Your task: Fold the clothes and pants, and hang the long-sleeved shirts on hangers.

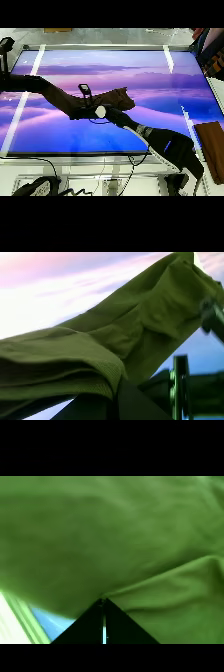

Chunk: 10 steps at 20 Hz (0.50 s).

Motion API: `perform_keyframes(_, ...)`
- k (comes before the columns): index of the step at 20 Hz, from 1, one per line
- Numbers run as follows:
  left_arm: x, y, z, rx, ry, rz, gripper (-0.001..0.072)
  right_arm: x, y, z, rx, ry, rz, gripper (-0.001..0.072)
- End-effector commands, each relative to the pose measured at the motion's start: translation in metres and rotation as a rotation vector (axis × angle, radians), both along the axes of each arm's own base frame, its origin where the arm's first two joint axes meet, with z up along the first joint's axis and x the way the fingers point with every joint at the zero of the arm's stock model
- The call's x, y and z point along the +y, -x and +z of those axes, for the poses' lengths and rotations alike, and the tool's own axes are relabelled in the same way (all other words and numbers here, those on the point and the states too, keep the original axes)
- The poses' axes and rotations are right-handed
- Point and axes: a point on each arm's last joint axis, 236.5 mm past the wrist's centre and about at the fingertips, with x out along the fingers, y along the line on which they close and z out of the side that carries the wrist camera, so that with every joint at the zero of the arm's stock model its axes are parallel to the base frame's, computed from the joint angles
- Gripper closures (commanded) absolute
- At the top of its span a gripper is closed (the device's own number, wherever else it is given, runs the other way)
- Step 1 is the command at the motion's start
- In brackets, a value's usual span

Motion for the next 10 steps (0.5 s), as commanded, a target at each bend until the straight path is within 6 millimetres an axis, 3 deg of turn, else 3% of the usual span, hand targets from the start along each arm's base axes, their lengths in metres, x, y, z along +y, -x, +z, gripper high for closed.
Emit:
perform_keyframes(1,-0.001,0.001,0.001,-0.002,0.003,-0.001,0.0694,0.003,-0.004,0.001,-0.032,0.004,-0.003,0.0703)
perform_keyframes(3,-0.008,0.002,0.000,0.006,0.031,-0.013,0.0694,-0.021,-0.027,-0.001,-0.031,0.035,-0.028,0.0702)
perform_keyframes(5,-0.020,0.003,-0.009,0.029,0.039,-0.043,0.0694,-0.058,-0.052,-0.002,-0.015,0.086,-0.045,0.0702)
perform_keyframes(8,-0.045,-0.011,-0.030,0.059,0.049,-0.094,0.0694,-0.142,-0.086,0.001,0.018,0.211,-0.069,0.0701)
perform_keyframes(10,-0.078,-0.035,-0.047,0.041,0.074,-0.123,0.0694,-0.201,-0.107,0.013,0.037,0.264,-0.120,0.0701)
